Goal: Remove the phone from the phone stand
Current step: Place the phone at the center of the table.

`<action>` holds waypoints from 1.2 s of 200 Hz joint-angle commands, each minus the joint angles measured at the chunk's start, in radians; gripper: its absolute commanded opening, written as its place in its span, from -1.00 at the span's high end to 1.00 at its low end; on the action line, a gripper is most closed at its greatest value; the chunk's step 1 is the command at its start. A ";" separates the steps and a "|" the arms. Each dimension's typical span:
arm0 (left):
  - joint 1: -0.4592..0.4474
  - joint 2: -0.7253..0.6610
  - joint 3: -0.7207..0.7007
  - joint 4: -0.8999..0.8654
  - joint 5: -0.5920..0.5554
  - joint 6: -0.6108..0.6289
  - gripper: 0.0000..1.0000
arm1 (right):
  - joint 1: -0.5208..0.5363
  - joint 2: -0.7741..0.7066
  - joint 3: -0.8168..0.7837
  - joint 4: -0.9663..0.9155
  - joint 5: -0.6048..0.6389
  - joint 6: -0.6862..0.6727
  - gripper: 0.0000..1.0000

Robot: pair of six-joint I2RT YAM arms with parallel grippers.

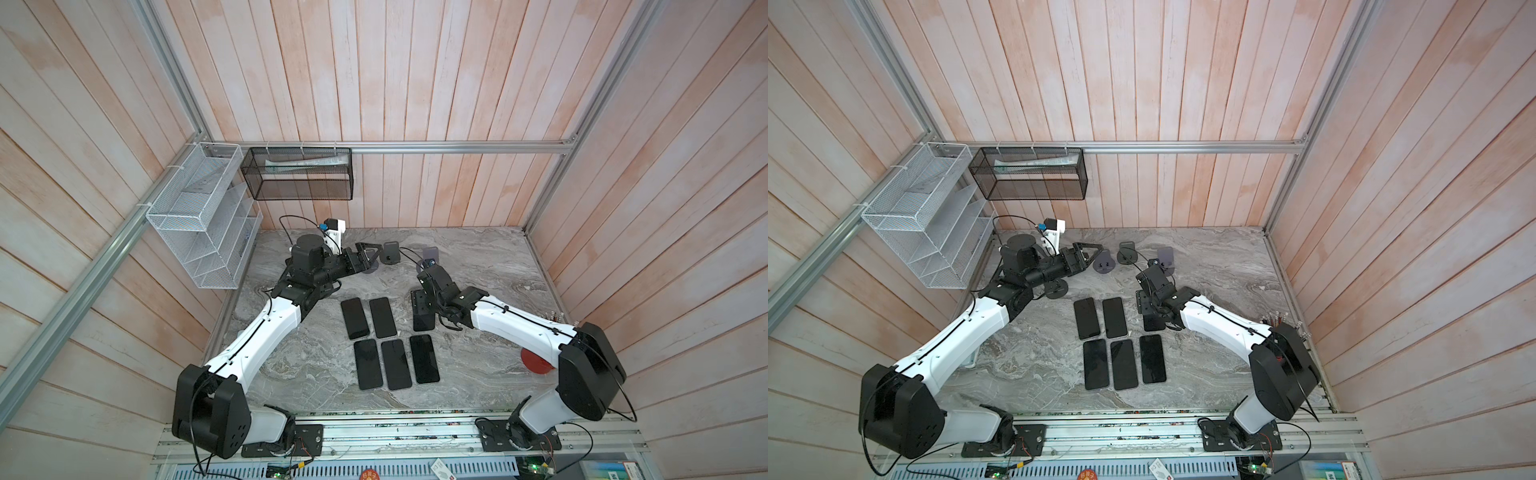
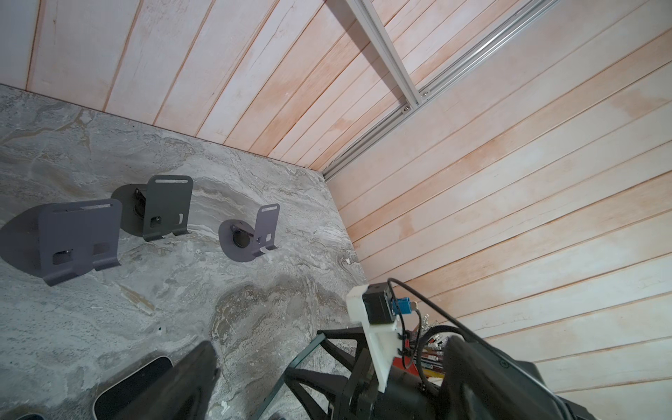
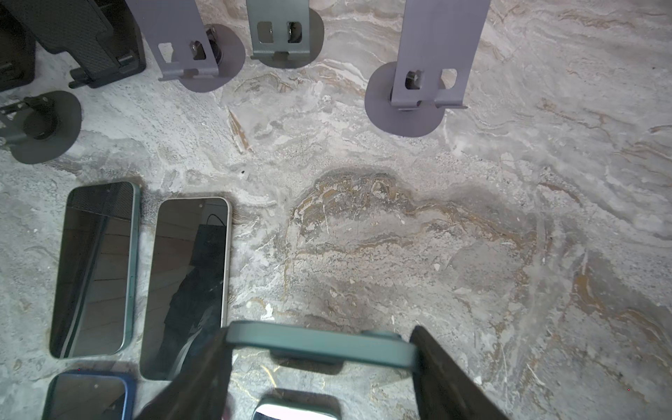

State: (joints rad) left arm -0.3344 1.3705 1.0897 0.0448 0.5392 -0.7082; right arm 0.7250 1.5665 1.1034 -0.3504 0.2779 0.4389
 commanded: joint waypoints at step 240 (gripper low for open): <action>0.041 0.071 -0.017 0.033 0.041 -0.057 -0.97 | -0.095 0.421 0.179 0.172 -0.135 -0.007 -0.34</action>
State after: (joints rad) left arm -0.3012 1.4345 1.0874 0.0490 0.5598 -0.7574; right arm 0.6361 1.9533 1.2793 -0.2119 0.1532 0.4129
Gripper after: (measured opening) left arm 0.987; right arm 0.728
